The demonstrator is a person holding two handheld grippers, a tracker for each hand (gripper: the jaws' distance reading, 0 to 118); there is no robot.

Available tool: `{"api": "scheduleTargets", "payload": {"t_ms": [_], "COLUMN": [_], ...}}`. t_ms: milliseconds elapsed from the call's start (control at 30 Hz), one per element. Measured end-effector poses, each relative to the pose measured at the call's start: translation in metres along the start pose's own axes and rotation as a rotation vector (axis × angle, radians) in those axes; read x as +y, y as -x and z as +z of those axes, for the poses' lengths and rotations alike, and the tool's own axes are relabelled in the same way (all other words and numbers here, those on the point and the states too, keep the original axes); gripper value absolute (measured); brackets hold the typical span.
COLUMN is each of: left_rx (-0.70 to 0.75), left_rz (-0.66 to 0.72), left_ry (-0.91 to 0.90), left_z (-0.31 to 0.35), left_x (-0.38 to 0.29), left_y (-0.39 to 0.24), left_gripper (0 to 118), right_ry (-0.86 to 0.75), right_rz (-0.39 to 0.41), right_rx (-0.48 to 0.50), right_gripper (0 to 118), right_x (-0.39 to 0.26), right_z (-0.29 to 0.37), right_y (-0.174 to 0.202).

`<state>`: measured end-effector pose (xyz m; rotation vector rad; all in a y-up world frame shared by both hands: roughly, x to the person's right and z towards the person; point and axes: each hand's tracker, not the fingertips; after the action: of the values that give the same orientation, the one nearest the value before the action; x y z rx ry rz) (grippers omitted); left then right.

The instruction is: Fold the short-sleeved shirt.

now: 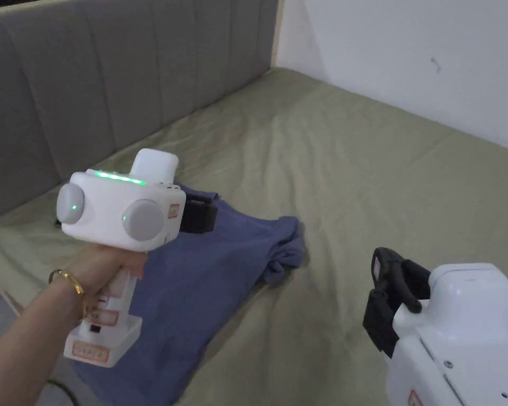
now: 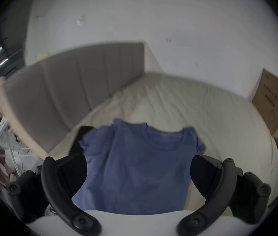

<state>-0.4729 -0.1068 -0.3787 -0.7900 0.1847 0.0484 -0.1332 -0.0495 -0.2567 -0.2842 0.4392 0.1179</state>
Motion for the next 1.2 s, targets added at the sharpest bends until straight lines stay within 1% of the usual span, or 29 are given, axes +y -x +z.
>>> {"api": "scheduleTargets", "payload": {"t_ms": [67, 133, 233, 367, 400, 433, 467, 500, 533, 567, 600, 633, 667, 733, 767, 800, 900, 967, 1000, 1067, 1133, 1200], "left_rx": [-0.029, -0.046, -0.034, -0.044, -0.049, -0.049, -0.044, -0.024, -0.035, -0.056, -0.069, -0.087, -0.067, -0.047, -0.027, -0.016, -0.026, -0.108, -0.158, -0.198, -0.206, -0.197], "left_rz": [-0.014, -0.023, -0.049, -0.009, 0.002, 0.006, 0.009, 0.021, 0.032, 0.046, 0.064, 0.100, 0.109, 0.092, 0.066, 0.072, 0.172, 0.256, 0.330, 0.430, 0.466, 0.444], "left_ry": [0.120, 0.218, 0.338, 0.472, 0.475, 0.469, 0.463, 0.444, 0.447, 0.441, 0.417, 0.386, 0.392, 0.392, 0.382, 0.373, 0.298, 0.235, 0.201, 0.137, 0.073, -0.014], "left_z": [-0.047, -0.080, -0.123, -0.153, -0.155, -0.155, -0.153, -0.149, -0.149, -0.144, -0.137, -0.132, -0.134, -0.134, -0.134, -0.133, -0.111, -0.084, -0.068, -0.039, -0.009, 0.027], "left_x": [0.010, 0.010, 0.005, -0.011, -0.013, -0.016, -0.019, -0.020, -0.015, -0.013, -0.012, -0.012, -0.011, -0.017, -0.019, -0.018, -0.016, -0.014, -0.017, -0.021, -0.024, -0.024], "left_y": [-0.006, -0.016, -0.028, -0.036, -0.032, -0.034, -0.038, -0.041, -0.035, -0.036, -0.037, -0.039, -0.036, -0.045, -0.046, -0.047, -0.045, -0.032, -0.026, -0.012, -0.005, -0.002], "left_gripper": [118, 118, 118, 118, 116, 107, 93, 91, 83, 65, 41, 8, 0, 0, 0, 0, 0, 0, 0, 0, 0, 0], "right_ry": [0.029, 0.050, 0.085, 0.115, 0.119, 0.125, 0.132, 0.138, 0.144, 0.148, 0.152, 0.156, 0.160, 0.158, 0.155, 0.147, 0.128, 0.124, 0.116, 0.104, 0.095, 0.085], "right_rz": [0.016, 0.023, 0.008, 0.002, 0.004, 0.005, 0.002, -0.003, -0.009, -0.015, -0.021, -0.029, -0.043, -0.062, -0.062, -0.053, -0.023, -0.024, -0.030, -0.038, -0.044, -0.049], "right_rx": [-0.018, -0.031, -0.040, -0.049, -0.054, -0.059, -0.060, -0.060, -0.061, -0.060, -0.060, -0.059, -0.060, -0.053, -0.050, -0.053, -0.060, -0.057, -0.057, -0.056, -0.051, -0.045], "right_gripper": [0, 0, 0, 0, 0, 0, 0, 0, 0, 0, 0, 0, 0, 0, 0, 0, 0, 0, 0, 0, 0, 0], "right_x": [-0.006, -0.011, -0.020, -0.029, -0.031, -0.033, -0.035, -0.037, -0.038, -0.039, -0.040, -0.040, -0.041, -0.039, -0.038, -0.036, -0.031, -0.028, -0.027, -0.027, -0.027, -0.025], "right_z": [-0.011, -0.022, -0.036, -0.046, -0.048, -0.049, -0.050, -0.051, -0.051, -0.050, -0.050, -0.049, -0.047, -0.041, -0.036, -0.030, -0.015, -0.003, 0.003, 0.015, 0.028, 0.044], "right_y": [-0.002, -0.006, -0.012, -0.018, -0.019, -0.020, -0.021, -0.023, -0.024, -0.024, -0.024, -0.024, -0.024, -0.023, -0.022, -0.020, -0.020, -0.021, -0.021, -0.021, -0.021, -0.023]}}
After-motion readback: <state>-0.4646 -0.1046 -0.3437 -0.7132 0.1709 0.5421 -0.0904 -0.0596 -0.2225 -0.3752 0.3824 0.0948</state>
